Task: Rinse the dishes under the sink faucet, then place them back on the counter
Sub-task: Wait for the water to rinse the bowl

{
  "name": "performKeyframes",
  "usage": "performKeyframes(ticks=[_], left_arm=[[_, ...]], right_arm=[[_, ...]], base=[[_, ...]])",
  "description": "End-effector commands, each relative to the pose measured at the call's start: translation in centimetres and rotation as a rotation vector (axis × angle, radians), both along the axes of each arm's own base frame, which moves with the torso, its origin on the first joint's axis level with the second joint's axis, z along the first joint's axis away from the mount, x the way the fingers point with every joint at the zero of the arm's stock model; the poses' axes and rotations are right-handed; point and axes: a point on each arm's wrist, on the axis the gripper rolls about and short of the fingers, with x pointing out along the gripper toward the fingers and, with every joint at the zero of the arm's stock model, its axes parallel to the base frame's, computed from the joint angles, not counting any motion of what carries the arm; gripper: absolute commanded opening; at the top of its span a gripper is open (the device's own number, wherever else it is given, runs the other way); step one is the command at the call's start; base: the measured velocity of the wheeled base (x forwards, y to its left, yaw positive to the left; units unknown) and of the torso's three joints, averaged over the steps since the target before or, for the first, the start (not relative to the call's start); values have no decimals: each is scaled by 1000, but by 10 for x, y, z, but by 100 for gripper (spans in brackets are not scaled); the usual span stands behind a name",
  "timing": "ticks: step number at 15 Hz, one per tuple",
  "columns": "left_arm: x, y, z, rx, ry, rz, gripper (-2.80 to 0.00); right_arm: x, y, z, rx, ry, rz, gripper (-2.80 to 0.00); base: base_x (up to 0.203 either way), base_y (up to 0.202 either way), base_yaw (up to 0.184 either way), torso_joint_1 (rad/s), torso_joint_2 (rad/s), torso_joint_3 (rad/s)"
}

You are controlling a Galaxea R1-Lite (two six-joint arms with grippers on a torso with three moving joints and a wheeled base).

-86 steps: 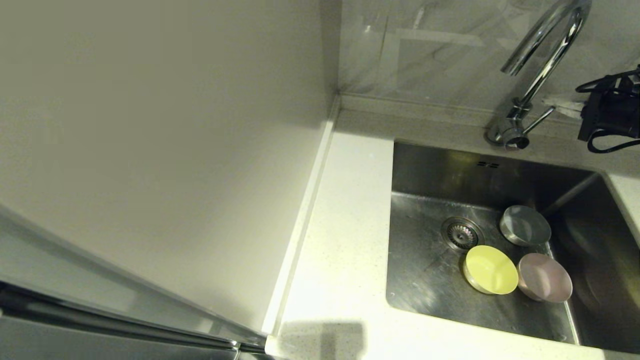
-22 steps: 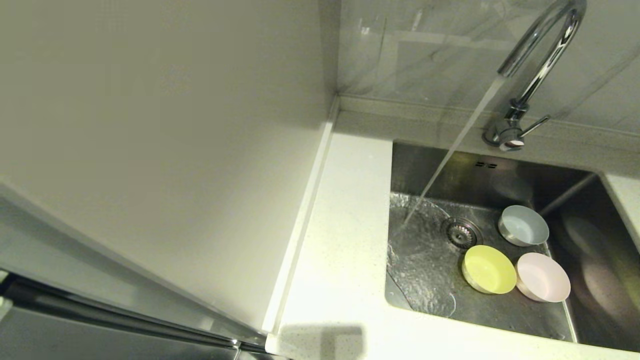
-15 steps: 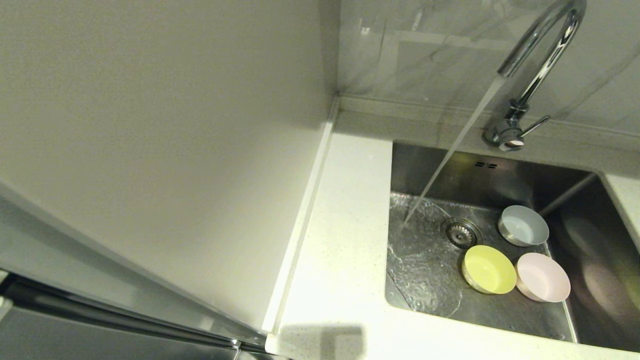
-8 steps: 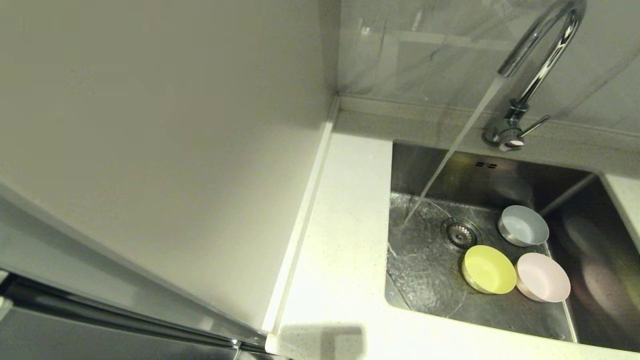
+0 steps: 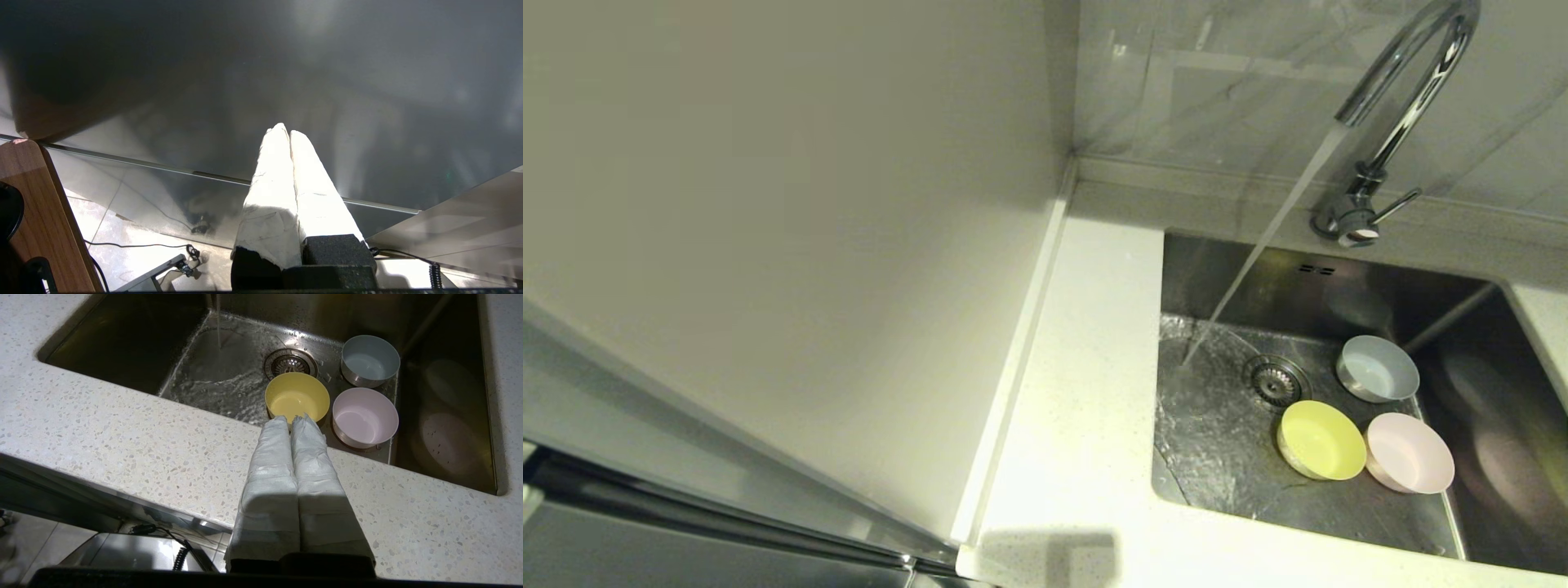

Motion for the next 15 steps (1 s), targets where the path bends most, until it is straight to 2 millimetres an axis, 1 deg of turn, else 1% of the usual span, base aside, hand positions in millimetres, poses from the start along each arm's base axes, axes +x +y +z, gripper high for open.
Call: performKeyframes(ticks=[1, 15], left_arm=[[0, 0, -1, 0, 3, 0, -280], [0, 0, -1, 0, 3, 0, -280]], right_arm=[[0, 0, 0, 0, 2, 1, -280], [0, 0, 0, 0, 2, 2, -280]], base=[[0, 0, 0, 0, 0, 0], [0, 0, 0, 0, 0, 0]])
